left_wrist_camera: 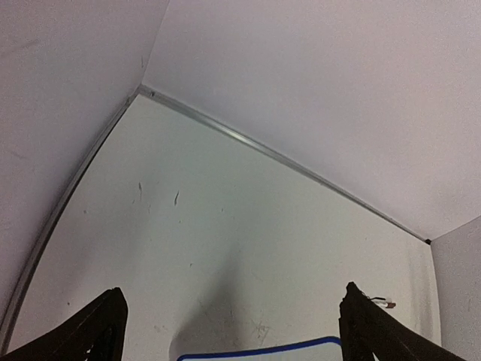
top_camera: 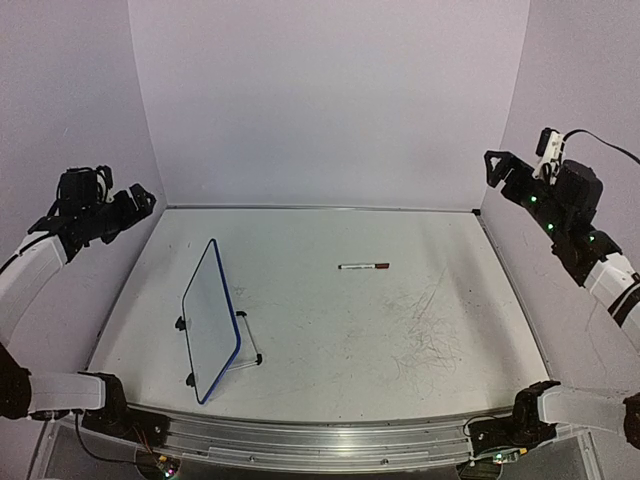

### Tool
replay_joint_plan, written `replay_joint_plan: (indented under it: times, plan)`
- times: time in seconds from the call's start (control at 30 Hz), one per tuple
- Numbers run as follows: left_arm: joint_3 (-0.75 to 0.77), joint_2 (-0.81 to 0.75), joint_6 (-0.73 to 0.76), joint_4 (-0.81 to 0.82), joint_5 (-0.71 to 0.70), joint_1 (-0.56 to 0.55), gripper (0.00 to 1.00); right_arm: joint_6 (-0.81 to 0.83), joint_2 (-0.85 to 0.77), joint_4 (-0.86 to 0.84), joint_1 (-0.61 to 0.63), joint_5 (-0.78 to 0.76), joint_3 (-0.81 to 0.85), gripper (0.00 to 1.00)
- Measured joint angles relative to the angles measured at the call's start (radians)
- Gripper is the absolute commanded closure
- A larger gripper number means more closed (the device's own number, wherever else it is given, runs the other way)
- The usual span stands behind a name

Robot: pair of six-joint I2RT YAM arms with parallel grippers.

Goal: Write a sentence on the whiteboard
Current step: Move the whiteboard to the center of the board.

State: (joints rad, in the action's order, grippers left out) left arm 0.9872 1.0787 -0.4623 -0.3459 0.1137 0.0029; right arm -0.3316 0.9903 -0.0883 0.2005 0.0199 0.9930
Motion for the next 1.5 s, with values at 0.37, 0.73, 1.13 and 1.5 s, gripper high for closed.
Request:
replay_joint_plan:
  times: [0.37, 0.73, 1.13, 1.5]
  plan:
    - [-0.169, 0.044, -0.089, -0.177, 0.013, 0.0, 0.15, -0.009, 0.061, 0.001, 0.0, 0.093, 0.0, 0.02]
    - [-0.313, 0.154, -0.254, -0.336, 0.004, -0.164, 0.45, -0.026, 0.064, -0.001, 0.0, 0.161, 0.0, 0.02]
    - [-0.401, 0.093, -0.474, -0.39, -0.044, -0.342, 0.75, -0.048, 0.062, -0.01, 0.0, 0.198, -0.032, 0.02]
    - [-0.416, 0.175, -0.554, -0.343, -0.045, -0.449, 0.82, -0.073, 0.062, -0.032, 0.0, 0.226, -0.045, 0.02]
